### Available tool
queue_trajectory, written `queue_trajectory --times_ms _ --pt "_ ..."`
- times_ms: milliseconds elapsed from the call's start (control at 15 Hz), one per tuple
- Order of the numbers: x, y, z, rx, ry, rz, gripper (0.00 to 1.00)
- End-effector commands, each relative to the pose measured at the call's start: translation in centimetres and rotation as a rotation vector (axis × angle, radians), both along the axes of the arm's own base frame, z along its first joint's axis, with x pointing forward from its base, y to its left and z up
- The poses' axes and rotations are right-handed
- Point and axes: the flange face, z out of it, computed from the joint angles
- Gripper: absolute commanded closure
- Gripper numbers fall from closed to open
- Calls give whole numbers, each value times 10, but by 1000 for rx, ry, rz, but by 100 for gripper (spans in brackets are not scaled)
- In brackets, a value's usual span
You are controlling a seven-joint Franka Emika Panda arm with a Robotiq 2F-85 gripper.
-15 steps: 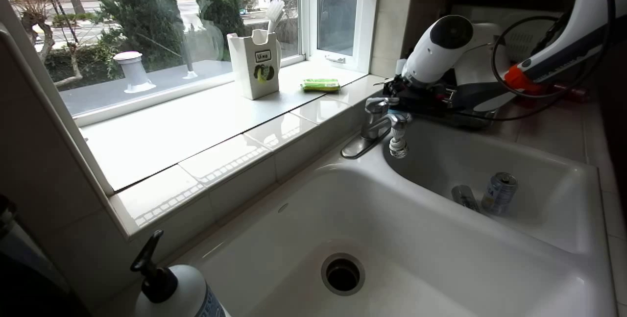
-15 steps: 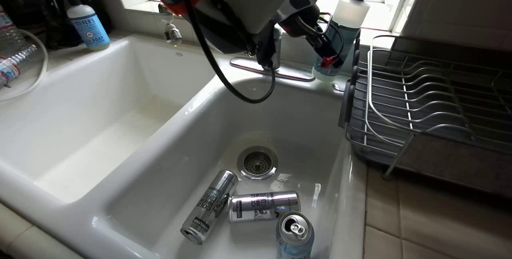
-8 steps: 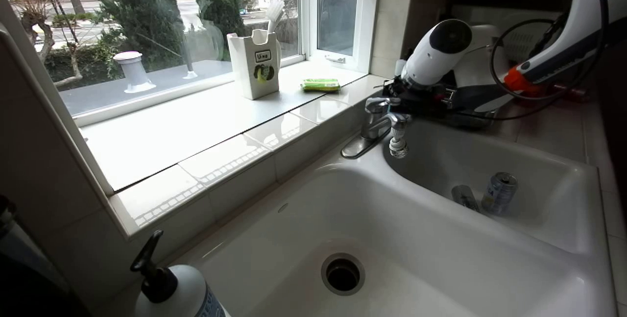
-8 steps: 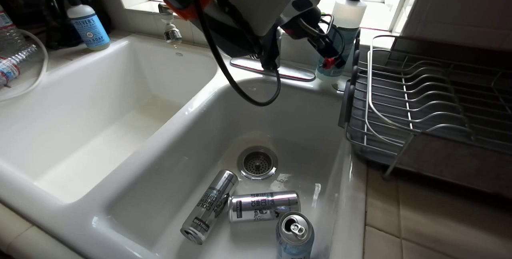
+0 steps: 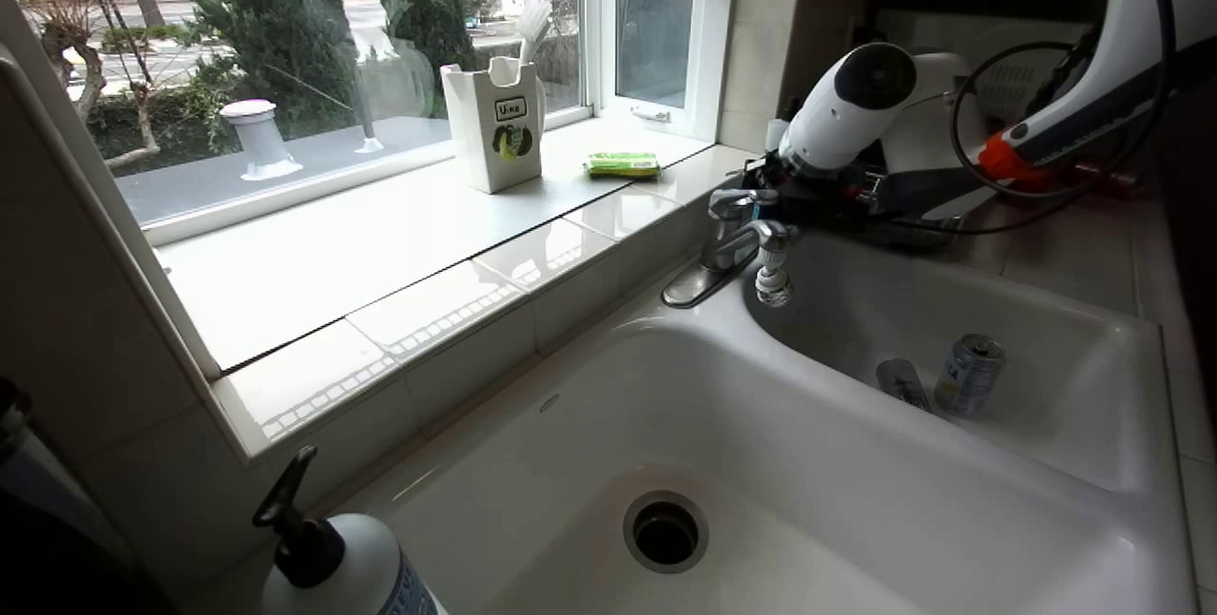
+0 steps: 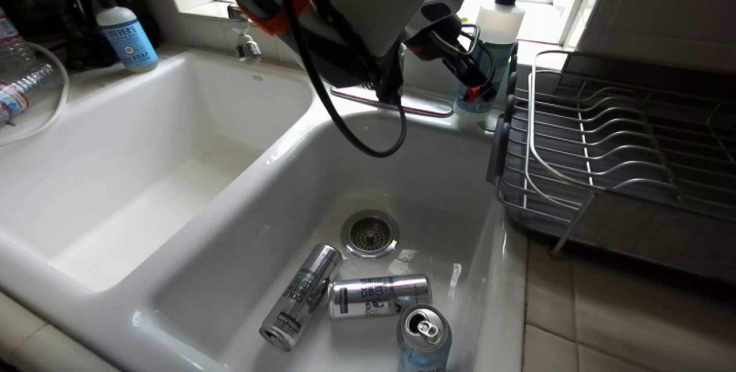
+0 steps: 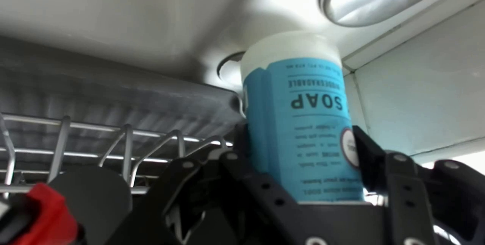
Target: Take the bottle off the window
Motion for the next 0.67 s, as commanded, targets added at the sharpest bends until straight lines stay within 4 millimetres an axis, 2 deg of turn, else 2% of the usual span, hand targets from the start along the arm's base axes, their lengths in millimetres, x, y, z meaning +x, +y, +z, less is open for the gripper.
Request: queue_trajectory --times_ms 0,67,600 --pt "1 -7 -5 -5 -3 17 4" --pt "1 -8 -5 -5 -3 16 0" --pt "-8 -6 3 18 35 14 0"
